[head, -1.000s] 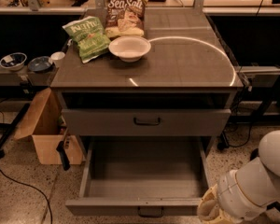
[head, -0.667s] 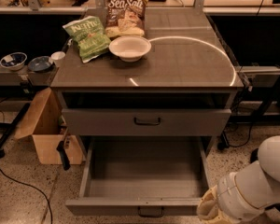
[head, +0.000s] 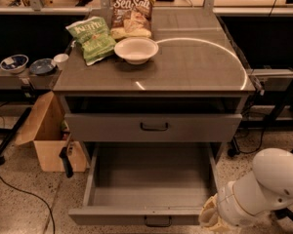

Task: Close middle drawer

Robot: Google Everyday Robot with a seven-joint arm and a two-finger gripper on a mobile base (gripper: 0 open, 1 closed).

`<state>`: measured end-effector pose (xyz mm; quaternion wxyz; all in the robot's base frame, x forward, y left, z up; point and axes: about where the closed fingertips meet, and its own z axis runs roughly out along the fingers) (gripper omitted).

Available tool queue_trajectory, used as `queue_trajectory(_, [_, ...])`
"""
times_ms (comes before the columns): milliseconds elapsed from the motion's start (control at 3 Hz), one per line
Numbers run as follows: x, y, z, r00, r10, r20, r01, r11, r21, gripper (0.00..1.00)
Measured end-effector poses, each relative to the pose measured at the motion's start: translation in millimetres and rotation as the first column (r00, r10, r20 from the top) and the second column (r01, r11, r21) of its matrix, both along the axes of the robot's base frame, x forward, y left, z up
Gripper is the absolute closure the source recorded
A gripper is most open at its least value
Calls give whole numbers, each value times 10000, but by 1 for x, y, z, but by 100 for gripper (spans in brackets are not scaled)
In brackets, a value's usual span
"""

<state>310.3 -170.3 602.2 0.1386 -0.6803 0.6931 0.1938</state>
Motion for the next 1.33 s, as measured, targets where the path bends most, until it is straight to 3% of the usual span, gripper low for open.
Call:
queue_trajectory(667, [2,-3,-57,9987,-251,-451,236,9992,-315,100])
queue_trajectory(1000, [0,-3,-104,9958,-810,-430,763,9918,-1027,100])
queue_trajectory(1333, [9,1,-112,9960,-819,-366,779,9919,-999,100])
